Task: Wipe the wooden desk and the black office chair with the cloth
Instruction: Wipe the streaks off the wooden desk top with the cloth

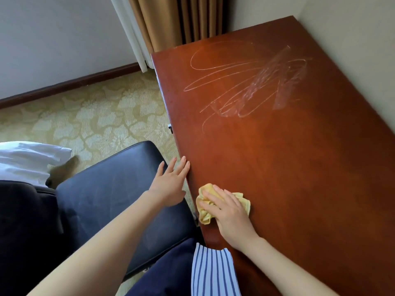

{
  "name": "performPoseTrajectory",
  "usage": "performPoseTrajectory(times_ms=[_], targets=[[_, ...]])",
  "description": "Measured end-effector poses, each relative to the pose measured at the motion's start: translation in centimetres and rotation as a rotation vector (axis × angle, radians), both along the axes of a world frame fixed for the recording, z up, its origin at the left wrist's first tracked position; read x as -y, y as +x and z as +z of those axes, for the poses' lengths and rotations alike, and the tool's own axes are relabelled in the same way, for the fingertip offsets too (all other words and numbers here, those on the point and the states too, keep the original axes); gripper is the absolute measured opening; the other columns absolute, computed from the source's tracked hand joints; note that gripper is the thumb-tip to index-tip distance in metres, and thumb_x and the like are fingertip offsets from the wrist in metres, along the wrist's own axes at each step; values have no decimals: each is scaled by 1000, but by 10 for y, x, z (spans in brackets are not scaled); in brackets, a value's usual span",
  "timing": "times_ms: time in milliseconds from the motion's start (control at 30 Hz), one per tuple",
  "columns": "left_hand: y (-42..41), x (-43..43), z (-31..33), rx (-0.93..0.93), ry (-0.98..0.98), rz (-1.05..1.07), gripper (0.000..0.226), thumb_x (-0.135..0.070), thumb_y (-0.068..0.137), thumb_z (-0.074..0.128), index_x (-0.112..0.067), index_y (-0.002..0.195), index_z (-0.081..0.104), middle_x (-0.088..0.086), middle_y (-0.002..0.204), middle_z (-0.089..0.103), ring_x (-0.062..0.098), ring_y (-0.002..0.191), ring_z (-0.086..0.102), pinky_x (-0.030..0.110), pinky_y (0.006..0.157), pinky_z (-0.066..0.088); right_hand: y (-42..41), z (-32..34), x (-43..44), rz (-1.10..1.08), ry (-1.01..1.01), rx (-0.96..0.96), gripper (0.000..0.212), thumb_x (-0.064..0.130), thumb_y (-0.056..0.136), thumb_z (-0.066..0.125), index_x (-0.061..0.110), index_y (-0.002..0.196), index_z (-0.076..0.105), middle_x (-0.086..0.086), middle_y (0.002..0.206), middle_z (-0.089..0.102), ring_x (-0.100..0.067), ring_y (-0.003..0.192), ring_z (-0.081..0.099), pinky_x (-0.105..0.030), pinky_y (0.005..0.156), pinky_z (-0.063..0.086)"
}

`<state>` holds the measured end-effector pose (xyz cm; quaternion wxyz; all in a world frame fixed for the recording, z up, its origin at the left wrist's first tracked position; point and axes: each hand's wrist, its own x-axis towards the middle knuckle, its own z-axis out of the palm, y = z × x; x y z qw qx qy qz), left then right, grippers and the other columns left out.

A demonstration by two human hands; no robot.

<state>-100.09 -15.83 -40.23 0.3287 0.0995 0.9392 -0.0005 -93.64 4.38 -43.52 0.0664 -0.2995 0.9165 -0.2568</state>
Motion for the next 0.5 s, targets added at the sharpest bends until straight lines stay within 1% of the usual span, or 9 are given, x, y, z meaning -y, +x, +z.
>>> performPoseTrajectory(times_ms=[67, 133, 200, 267, 333, 367, 400, 433, 500], targets=[[1, -5, 0, -12, 19, 30, 85, -36, 95, 48, -15, 152, -12, 2, 159, -17, 23, 146, -18, 45, 116, -9, 17, 0, -22, 107, 23, -27, 59, -5, 72, 73, 27, 121, 65, 5, 135, 55, -24, 130, 46, -46, 108, 30], [2, -6, 0, -16, 35, 44, 86, -39, 95, 49, -14, 152, -10, 4, 159, -16, 23, 146, -16, 44, 116, -8, 22, -1, -50, 246, 38, -38, 64, -7, 67, 76, 27, 121, 65, 5, 136, 54, -23, 131, 46, -45, 107, 33], [-1, -5, 1, -48, 21, 15, 82, -40, 95, 48, -14, 153, -4, 4, 161, -10, 22, 147, -13, 44, 116, -7, 13, -1, -81, 360, 52, -25, 64, -8, 69, 76, 25, 122, 64, 4, 138, 52, -23, 132, 43, -44, 105, 39], [-9, -5, 3, -152, 10, -36, 68, -40, 96, 45, -14, 151, 15, 3, 160, 10, 21, 148, -2, 43, 117, -5, -2, 3, -106, 397, 92, -12, 59, -7, 75, 72, 24, 124, 63, 3, 140, 49, -23, 134, 39, -44, 104, 40], [-20, -5, 5, -285, 30, -40, 52, -41, 95, 46, -17, 141, 37, 2, 149, 35, 21, 144, 17, 41, 118, 2, -23, 6, -124, 387, 133, -7, 62, -11, 73, 71, 23, 125, 63, 1, 140, 49, -24, 134, 39, -45, 105, 37], [-26, -5, 5, -341, 42, -34, 49, -42, 94, 48, -19, 137, 41, 1, 143, 42, 20, 140, 24, 39, 117, 7, -33, 8, -130, 375, 147, 3, 64, -14, 72, 71, 22, 125, 62, 0, 140, 48, -25, 133, 39, -46, 105, 36], [-32, -5, 5, -375, 54, -22, 53, -45, 92, 51, -19, 136, 40, 1, 142, 41, 20, 137, 27, 37, 115, 11, -45, 9, -135, 357, 153, 26, 66, -16, 72, 70, 21, 126, 62, -1, 141, 48, -27, 133, 39, -48, 105, 36], [-37, -5, 3, -379, 62, -1, 62, -49, 90, 53, -17, 140, 34, 4, 147, 34, 21, 139, 25, 37, 115, 12, -56, 10, -137, 330, 153, 52, 66, -18, 74, 67, 20, 127, 61, -1, 141, 47, -28, 134, 38, -50, 105, 37], [-49, -4, -1, -321, 40, 46, 88, -60, 86, 53, -12, 149, 15, 10, 158, 10, 24, 146, 10, 41, 117, 11, -80, 11, -137, 254, 149, 85, 65, -21, 78, 59, 19, 130, 58, 0, 144, 42, -28, 137, 33, -48, 108, 34]])
